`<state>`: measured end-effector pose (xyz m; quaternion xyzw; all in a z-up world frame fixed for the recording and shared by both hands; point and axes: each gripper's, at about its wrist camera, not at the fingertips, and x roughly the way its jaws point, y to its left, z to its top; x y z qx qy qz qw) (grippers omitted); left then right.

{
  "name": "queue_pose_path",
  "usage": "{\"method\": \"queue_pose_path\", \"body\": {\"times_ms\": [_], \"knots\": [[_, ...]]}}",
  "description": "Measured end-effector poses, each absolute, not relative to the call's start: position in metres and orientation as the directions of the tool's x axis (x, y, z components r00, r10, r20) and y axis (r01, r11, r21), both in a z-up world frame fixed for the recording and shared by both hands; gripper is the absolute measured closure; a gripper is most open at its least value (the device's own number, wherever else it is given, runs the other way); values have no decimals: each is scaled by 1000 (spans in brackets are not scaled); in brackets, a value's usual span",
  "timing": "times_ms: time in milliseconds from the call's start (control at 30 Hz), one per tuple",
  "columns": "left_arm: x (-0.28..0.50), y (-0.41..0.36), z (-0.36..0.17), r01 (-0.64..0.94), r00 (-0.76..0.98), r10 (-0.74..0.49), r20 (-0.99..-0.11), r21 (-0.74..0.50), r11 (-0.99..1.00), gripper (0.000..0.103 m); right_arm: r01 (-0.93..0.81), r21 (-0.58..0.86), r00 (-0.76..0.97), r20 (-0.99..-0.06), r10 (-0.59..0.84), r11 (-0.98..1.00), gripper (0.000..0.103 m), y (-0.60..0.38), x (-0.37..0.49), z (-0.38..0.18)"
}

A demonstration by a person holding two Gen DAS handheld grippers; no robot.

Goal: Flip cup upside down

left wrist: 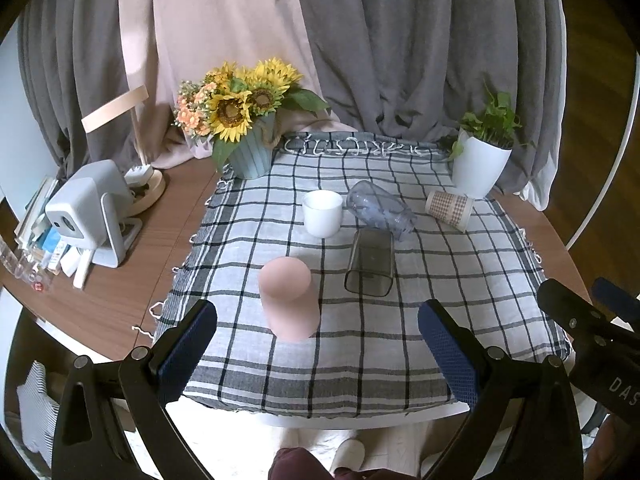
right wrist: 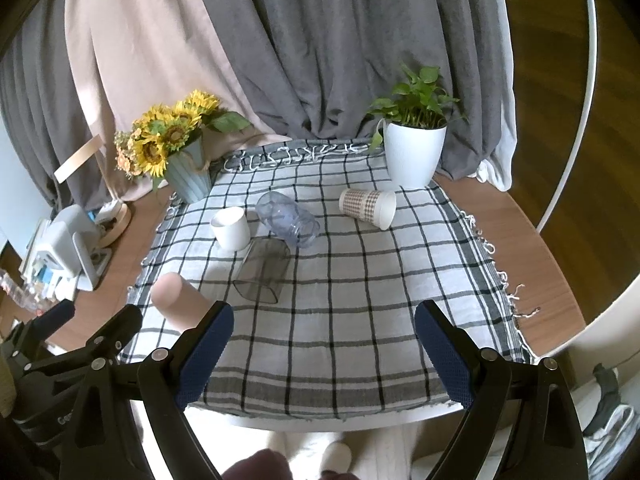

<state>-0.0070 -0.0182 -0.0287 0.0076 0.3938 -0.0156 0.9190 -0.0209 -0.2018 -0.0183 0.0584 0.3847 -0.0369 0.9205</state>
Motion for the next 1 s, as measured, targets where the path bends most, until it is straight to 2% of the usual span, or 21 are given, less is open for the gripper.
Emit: {"method": "queue_pose_path", "body": {"times_ms": [1000], "knots": [[-5,-22,-27,35,689,-27,-724,-4,999,0,125,74,702,-711,-36,989,11,-207,-17,-16]]}}
